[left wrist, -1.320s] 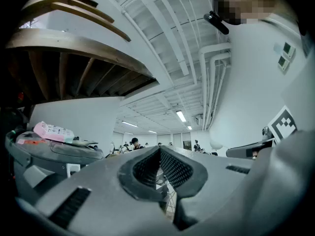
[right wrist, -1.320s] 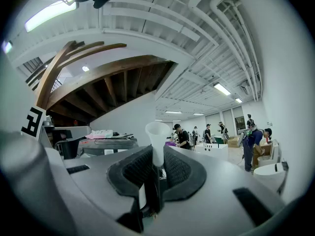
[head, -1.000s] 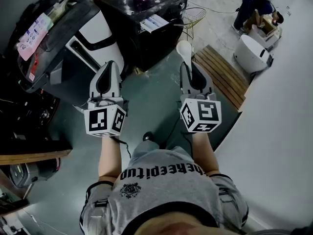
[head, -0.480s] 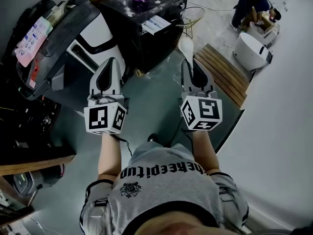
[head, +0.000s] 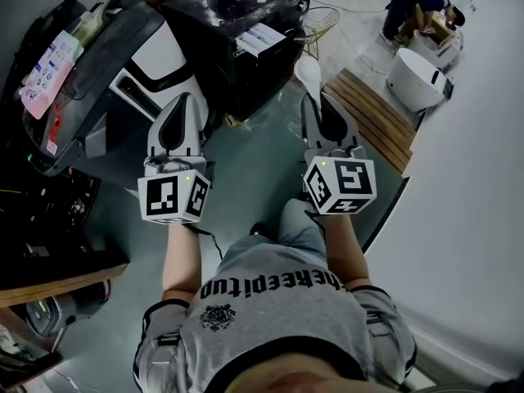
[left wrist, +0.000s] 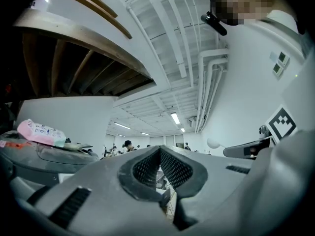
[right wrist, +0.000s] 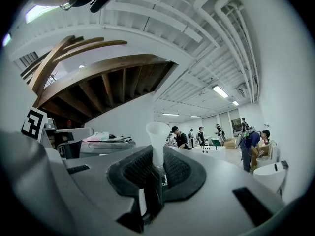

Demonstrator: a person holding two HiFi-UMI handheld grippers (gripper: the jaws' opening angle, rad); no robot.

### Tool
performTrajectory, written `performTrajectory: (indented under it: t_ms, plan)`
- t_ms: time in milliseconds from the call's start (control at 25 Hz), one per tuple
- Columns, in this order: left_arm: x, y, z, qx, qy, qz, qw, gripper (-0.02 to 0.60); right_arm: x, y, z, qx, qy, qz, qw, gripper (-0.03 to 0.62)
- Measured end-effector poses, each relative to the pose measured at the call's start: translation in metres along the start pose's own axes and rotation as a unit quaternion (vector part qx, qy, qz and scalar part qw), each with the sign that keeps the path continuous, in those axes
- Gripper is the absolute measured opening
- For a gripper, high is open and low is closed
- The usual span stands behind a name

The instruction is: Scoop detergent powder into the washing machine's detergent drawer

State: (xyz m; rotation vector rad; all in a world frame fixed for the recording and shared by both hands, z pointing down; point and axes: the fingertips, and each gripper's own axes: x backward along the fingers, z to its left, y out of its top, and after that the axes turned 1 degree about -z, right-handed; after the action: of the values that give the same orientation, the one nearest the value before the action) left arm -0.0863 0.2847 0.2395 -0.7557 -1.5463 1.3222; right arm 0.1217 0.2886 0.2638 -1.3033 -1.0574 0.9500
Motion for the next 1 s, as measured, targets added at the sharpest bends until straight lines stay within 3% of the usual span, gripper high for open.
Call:
performTrajectory:
  t_ms: [400, 1000]
  plan:
    - [-0.048, -0.011, 0.017, -0.006, 0.003, -0.004, 1.0, 0.003, -0.053, -0.005, -0.016, 0.006, 0.004, 0.001, 1.0, 0.063]
    - [-0.196, -0.027, 0.066, -0.024, 0.028, -0.018, 0.9992, 0.003, -0.213, -0.002, -0.072, -0.013, 0.032, -0.003, 0.999, 0.063]
